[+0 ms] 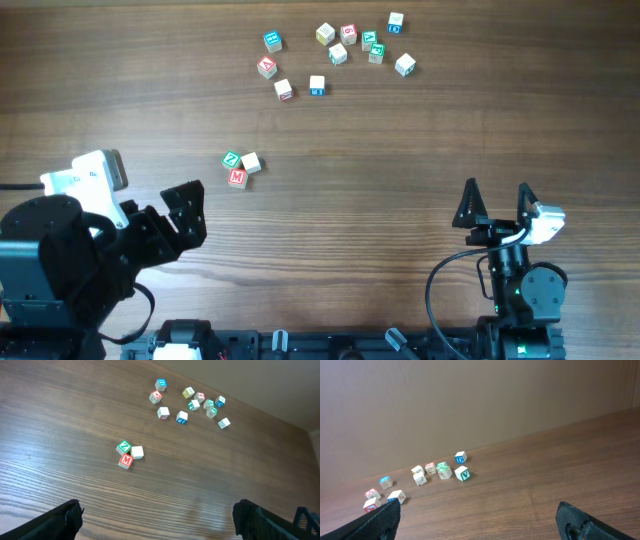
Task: Form a circle
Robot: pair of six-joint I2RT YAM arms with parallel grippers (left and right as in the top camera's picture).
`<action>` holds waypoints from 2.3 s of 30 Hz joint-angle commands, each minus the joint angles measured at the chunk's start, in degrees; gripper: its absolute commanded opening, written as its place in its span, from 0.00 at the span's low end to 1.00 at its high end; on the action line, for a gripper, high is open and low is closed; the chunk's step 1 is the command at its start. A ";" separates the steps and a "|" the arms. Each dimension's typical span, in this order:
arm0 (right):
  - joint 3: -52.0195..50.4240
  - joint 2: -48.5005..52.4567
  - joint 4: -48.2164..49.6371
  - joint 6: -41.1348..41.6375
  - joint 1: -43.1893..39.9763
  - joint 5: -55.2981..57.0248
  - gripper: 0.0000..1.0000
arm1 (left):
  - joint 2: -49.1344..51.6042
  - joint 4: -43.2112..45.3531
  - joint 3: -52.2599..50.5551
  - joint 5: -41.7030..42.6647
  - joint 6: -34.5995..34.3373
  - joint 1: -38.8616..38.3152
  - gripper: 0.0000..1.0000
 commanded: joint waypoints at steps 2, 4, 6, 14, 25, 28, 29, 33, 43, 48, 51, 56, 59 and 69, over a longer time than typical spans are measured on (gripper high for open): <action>-0.04 -0.13 0.11 0.83 -0.24 1.14 1.00 | -0.04 0.13 -0.11 -0.33 0.11 -0.24 1.00; -0.04 -0.13 0.11 0.81 -0.24 1.14 1.00 | -0.04 0.13 -0.11 -0.33 0.11 -0.24 1.00; -0.04 -0.13 0.11 0.83 -0.24 1.14 1.00 | -0.04 0.13 -0.11 -0.35 0.11 -0.24 1.00; -0.04 -0.13 0.11 0.81 -0.24 1.14 1.00 | -5.97 -0.74 -3.19 -2.56 0.55 -0.57 1.00; -0.04 -0.13 0.09 0.81 -0.24 1.14 1.00 | -41.53 39.91 -52.00 -1.42 0.74 -0.17 1.00; -0.04 -0.13 0.11 0.83 -0.24 1.14 1.00 | -44.81 55.19 -63.12 -1.16 0.96 -0.17 1.00; -0.04 -0.13 0.11 0.83 -0.24 1.14 1.00 | -45.86 59.84 -66.75 -1.11 2.34 -0.17 1.00; -0.04 -0.13 0.11 0.83 -0.24 1.14 1.00 | -47.43 68.39 -76.02 -1.16 8.24 -0.17 1.00; -0.04 -0.13 0.11 0.81 -0.24 1.14 1.00 | -47.43 71.14 -83.78 -1.40 26.29 -0.17 1.00; -0.04 -0.13 0.11 0.81 -0.24 1.14 1.00 | -47.43 73.13 -84.78 -1.84 26.29 -0.17 1.00; -0.04 -0.13 0.11 0.81 -0.24 1.14 1.00 | -47.43 73.18 -84.78 -2.01 26.29 -0.17 1.00; -0.04 -0.13 0.11 0.81 -0.24 1.14 1.00 | -47.43 73.18 -84.78 -2.01 26.29 -0.20 1.00; -0.04 -0.13 0.11 0.81 -0.24 1.14 1.00 | -47.43 73.18 -84.78 -2.01 26.29 -0.17 1.00; -0.04 -0.13 0.11 0.83 -0.24 1.14 1.00 | -47.39 73.18 -84.78 -1.99 26.29 -0.17 1.00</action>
